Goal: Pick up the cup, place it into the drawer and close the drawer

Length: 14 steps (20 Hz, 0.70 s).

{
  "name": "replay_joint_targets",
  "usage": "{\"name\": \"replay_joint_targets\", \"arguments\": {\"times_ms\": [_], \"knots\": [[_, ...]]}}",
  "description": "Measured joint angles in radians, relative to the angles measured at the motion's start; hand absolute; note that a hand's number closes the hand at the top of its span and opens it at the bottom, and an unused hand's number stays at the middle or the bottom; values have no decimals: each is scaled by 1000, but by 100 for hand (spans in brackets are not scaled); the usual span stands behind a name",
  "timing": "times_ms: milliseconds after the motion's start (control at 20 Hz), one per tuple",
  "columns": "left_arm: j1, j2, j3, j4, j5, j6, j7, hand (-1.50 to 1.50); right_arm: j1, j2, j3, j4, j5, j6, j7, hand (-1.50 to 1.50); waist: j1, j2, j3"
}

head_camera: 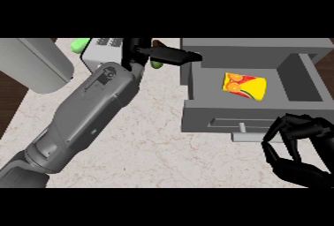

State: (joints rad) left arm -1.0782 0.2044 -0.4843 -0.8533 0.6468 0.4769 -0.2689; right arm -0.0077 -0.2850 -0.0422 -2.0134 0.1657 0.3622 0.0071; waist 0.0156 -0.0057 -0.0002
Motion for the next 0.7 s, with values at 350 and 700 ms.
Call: {"name": "replay_joint_targets", "arguments": {"times_ms": [350,700], "knots": [[160,126,41,-209,11,-40,53,-150,-91,20,105,164,244,-93,-56,150,18,1,0],[314,234,94,-335,36,-106,56,-150,-191,-16,222,381,516,-175,-114,150,27,5,0]]}}
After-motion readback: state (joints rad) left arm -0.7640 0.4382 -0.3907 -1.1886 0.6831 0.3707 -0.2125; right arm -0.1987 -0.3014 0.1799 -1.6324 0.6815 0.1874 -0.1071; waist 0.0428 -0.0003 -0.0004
